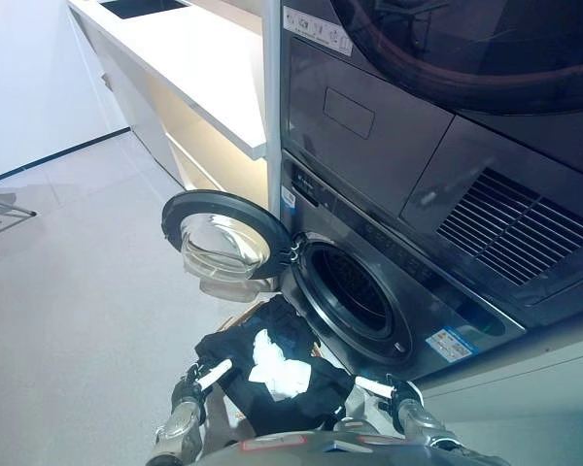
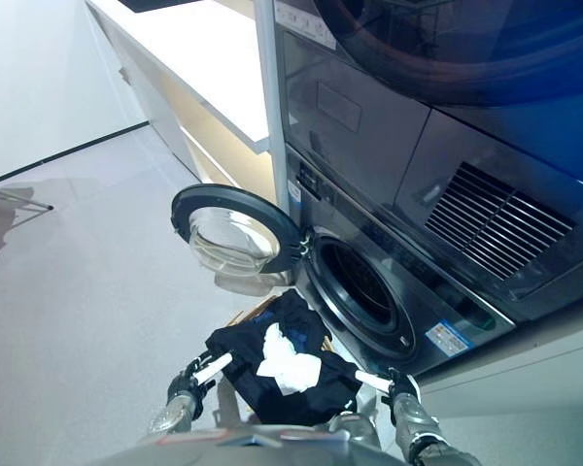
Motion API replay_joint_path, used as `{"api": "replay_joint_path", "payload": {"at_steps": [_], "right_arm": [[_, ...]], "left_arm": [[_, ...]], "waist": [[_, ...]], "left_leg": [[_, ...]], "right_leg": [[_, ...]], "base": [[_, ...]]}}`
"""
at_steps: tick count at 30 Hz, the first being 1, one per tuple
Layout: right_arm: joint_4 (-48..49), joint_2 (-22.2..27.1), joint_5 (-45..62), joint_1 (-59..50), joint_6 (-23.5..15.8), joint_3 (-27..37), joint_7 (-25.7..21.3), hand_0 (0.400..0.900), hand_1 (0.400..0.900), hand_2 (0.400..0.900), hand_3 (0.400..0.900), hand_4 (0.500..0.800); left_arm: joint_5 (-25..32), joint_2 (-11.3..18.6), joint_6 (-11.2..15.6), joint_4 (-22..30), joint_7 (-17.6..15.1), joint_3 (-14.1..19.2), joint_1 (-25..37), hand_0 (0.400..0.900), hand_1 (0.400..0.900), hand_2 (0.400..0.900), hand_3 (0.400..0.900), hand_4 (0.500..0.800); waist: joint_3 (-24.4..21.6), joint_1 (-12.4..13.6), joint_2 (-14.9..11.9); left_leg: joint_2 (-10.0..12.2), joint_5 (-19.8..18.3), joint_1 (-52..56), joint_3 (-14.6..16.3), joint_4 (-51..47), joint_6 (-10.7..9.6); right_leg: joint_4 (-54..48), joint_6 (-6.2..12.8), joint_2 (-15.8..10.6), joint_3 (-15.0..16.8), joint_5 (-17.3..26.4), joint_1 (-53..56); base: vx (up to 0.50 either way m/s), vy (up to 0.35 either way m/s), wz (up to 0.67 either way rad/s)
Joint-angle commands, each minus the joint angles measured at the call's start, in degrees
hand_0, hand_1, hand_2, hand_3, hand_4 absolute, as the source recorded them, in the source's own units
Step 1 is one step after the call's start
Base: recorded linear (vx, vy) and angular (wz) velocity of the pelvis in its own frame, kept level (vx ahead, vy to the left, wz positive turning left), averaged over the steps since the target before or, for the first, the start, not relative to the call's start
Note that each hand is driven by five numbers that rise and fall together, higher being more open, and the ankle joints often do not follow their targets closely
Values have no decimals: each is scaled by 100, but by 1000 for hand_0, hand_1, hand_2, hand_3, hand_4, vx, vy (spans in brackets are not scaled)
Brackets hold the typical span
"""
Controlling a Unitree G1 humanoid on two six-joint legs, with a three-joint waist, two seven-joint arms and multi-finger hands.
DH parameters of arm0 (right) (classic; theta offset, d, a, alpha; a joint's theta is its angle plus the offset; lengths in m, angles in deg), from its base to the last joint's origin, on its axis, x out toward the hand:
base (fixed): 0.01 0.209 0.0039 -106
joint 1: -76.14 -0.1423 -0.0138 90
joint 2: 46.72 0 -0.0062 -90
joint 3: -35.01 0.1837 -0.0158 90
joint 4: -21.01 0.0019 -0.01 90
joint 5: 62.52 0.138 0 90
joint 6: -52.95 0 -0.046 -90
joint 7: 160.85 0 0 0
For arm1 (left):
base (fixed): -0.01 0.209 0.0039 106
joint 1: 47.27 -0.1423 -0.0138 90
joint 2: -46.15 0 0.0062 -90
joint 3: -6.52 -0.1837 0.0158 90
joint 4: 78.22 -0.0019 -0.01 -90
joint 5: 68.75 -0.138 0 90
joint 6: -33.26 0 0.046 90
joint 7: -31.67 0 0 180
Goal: Put the clothes in the basket into the washing machine.
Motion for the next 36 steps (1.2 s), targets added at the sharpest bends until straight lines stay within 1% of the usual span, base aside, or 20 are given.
{"api": "replay_joint_path", "payload": {"at_steps": [1, 6, 19, 22, 23, 25, 28, 30, 31, 32, 34, 35, 36], "right_arm": [[-286, -178, 80, -582, -217, -55, -103, 900, 900, 900, 900, 800], [-290, -197, 102, -577, -228, -63, -112, 900, 900, 900, 900, 800], [-296, -224, 114, -561, -258, -63, -139, 900, 900, 900, 900, 800], [-199, -227, 80, -570, -264, -123, -132, 900, 900, 900, 900, 800], [-163, -215, 82, -589, -264, -120, -134, 900, 900, 900, 900, 800], [85, -168, 112, -694, -299, -187, -149, 900, 900, 900, 900, 800], [754, -68, 20, -977, -366, -517, -149, 900, 900, 900, 900, 800], [1174, 31, -105, -1304, -414, -782, -211, 900, 900, 900, 900, 800], [1613, 117, -278, -1553, -433, -1012, -235, 900, 900, 900, 900, 800], [1977, 215, -396, -1703, -438, -1144, -271, 900, 900, 900, 900, 800], [2198, 307, -578, -2055, -456, -1359, -305, 900, 900, 900, 900, 800], [2310, 350, -715, -2309, -469, -1522, -285, 900, 900, 900, 900, 800], [2511, 415, -868, -2592, -471, -1687, -308, 900, 900, 900, 900, 800]], "left_arm": [[-183, 149, 400, 131, -35, 92, 255, 900, 900, 900, 900, 800], [-271, 156, 419, 77, -90, 90, 295, 900, 900, 900, 900, 800], [-320, 141, 439, 158, -127, 46, 285, 900, 900, 900, 900, 800], [-247, 128, 495, 447, -157, 68, 202, 900, 900, 900, 900, 800], [-213, 124, 504, 464, -160, 103, 201, 900, 900, 900, 900, 800], [18, 134, 594, 896, -165, 141, 160, 900, 900, 900, 900, 800], [328, 235, 763, 1787, -183, 139, 150, 900, 900, 900, 900, 800], [360, 373, 864, 2398, -264, 114, 215, 900, 900, 900, 900, 800], [287, 489, 951, 2826, -362, 110, 267, 900, 900, 900, 900, 800], [217, 555, 980, 3159, -406, 103, 301, 900, 900, 900, 900, 800], [173, 659, 1060, 3589, -513, 98, 395, 900, 900, 900, 900, 800], [177, 700, 1102, 3712, -582, 91, 513, 900, 900, 900, 900, 800], [120, 813, 1169, 4085, -672, 69, 631, 900, 900, 900, 900, 800]], "waist": [[74, -54, -94], [80, -58, -105], [83, -68, -117], [100, -55, -125], [119, -51, -127], [197, -28, -142], [454, 45, -165], [732, 113, -170], [934, 173, -167], [1073, 194, -195], [1319, 278, -190], [1428, 320, -207], [1594, 365, -237]], "left_leg": [[-53, -370, -6, -86, 228, 186], [-54, -366, 1, -87, 223, 184], [-53, -368, 5, -81, 218, 184], [-49, -359, -17, -103, 217, 187], [-51, -350, -38, -108, 221, 186], [-63, -318, -148, -144, 242, 183], [-65, -236, -503, -212, 319, 186], [-58, -178, -955, -291, 482, 187], [-50, -186, -1192, -337, 624, 193], [-43, -177, -1492, -368, 800, 204], [-14, -242, -1992, -440, 1136, 208], [11, -242, -2239, -472, 1244, 206], [30, -227, -2570, -526, 1377, 218]], "right_leg": [[66, 428, 92, 81, -341, 27], [66, 425, 95, 81, -342, 24], [66, 418, 103, 88, -342, 11], [70, 419, 105, 97, -341, -14], [71, 419, 106, 94, -335, -31], [79, 426, 111, 111, -303, -142], [132, 449, 89, 118, -189, -508], [263, 446, 11, 143, -120, -969], [362, 444, -21, 149, -115, -1189], [460, 420, -84, 163, -97, -1444], [657, 381, -143, 163, -116, -1868], [792, 359, -167, 136, -131, -2164], [972, 337, -202, 112, -141, -2543]], "base": [[0, 0, 0], [0, 0, 0], [0, 0, 0], [0, 0, 0], [0, 0, 0], [-31, 1, -1], [-186, -1, 1], [-329, -7, 2], [-323, -9, 4], [-300, -8, 3], [-218, -12, 6], [-245, -30, 12], [-285, -38, 12]]}}
